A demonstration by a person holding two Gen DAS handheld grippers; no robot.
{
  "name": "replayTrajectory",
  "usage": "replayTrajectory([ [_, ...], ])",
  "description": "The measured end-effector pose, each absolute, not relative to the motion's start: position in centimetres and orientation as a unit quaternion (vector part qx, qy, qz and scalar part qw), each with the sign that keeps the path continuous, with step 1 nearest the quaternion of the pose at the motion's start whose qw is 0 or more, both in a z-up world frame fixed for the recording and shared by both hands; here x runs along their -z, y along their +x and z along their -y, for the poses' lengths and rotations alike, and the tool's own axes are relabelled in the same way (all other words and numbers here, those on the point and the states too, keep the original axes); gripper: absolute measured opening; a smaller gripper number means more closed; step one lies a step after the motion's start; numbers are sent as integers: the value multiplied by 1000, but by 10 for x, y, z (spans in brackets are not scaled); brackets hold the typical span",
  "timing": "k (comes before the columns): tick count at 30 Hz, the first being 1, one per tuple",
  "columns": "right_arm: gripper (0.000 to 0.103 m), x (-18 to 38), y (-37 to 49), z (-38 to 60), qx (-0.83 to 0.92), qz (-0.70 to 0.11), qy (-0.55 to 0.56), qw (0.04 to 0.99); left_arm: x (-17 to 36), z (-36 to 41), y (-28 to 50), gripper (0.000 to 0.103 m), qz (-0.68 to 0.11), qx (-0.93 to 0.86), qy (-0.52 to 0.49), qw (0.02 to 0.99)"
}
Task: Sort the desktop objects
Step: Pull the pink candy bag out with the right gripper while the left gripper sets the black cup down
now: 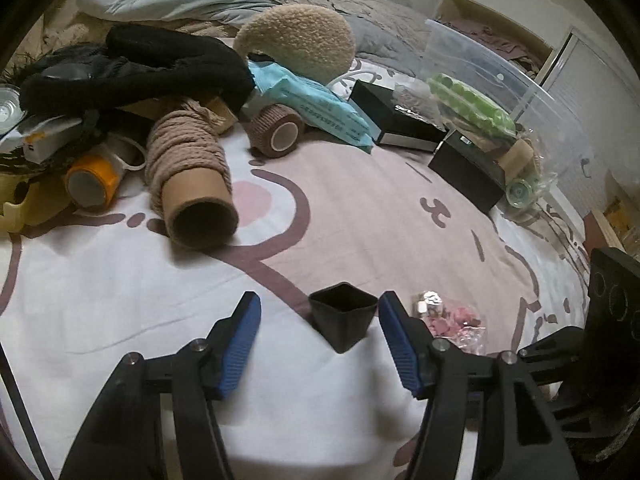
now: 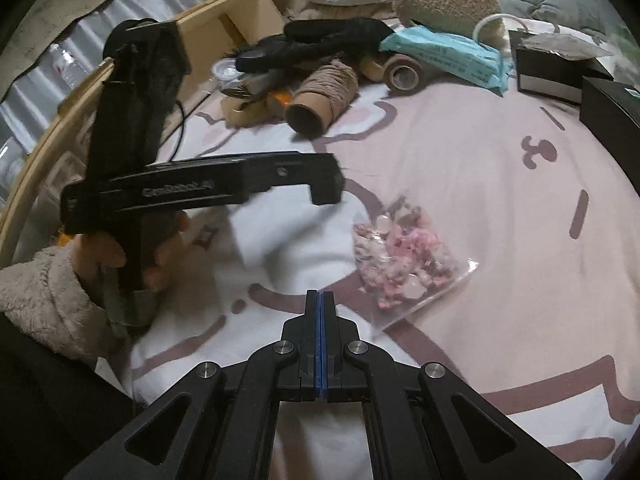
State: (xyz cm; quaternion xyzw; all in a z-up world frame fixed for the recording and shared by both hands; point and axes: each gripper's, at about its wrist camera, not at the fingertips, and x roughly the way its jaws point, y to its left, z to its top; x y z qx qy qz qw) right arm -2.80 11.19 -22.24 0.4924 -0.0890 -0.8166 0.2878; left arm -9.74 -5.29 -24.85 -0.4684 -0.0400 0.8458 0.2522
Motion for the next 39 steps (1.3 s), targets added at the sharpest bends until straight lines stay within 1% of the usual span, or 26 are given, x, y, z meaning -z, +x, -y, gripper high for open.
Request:
replayTrajectory([
  [3, 0, 225, -36, -124, 823, 98, 494, 264, 250, 58, -100, 66, 46, -847, -469, 248],
  [11, 0, 227, -57, -162, 841, 132, 486, 197, 252, 73, -109, 66, 68, -852, -470, 218],
  [23, 0, 226, -65, -176, 849, 152, 471, 185, 255, 53, -102, 66, 48, -834, -475, 276],
  [29, 0, 220, -60, -171, 838, 156, 472, 227, 256, 51, -101, 66, 60, -822, -478, 303],
  [34, 0, 219, -53, -146, 814, 140, 482, 294, 256, 51, -94, 65, 76, -810, -477, 333],
  [36, 0, 219, -54, -135, 816, 119, 480, 298, 256, 49, -93, 65, 76, -806, -477, 342],
  [39, 0, 225, -61, -136, 822, 113, 488, 272, 256, 45, -91, 65, 66, -806, -477, 345],
])
